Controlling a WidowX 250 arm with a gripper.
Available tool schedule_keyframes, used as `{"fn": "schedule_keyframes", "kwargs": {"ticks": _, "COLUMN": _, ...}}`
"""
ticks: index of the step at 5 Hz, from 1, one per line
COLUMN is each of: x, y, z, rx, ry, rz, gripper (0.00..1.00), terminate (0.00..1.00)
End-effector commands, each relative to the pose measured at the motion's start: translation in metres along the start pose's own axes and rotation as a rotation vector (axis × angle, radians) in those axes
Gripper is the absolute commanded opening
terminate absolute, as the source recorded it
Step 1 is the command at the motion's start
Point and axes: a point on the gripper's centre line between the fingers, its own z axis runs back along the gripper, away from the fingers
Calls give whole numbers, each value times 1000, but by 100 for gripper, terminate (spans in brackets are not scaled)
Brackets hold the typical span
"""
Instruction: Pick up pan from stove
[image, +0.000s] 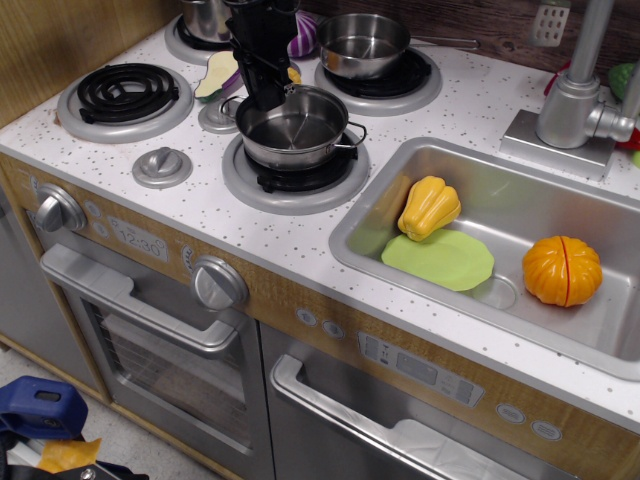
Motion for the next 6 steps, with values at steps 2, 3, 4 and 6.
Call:
{"fn": "schedule_keyframes", "kwargs": {"ticks": 2, "x": 19, "y": 10, "z": 52, "rx": 94, "ry": -32, "rz": -30, "gripper": 0, "terminate": 0}}
{"fn": "schedule_keyframes", "kwargs": {"ticks": 3, "x": 21, "y": 12, "z": 61, "rx": 80, "ry": -46, "rz": -34, "gripper": 0, "terminate": 0}}
{"fn": "schedule_keyframes", "kwargs": {"ticks": 4, "x": 24, "y": 7, "z": 82, "rx": 133, "ry": -97, "rz": 9, "gripper": 0, "terminate": 0}}
{"fn": "schedule_keyframes", "kwargs": {"ticks": 6, "x": 39, "y": -12, "z": 135, "rx": 181, "ry": -40, "rz": 22, "gripper": 0, "terminate": 0}}
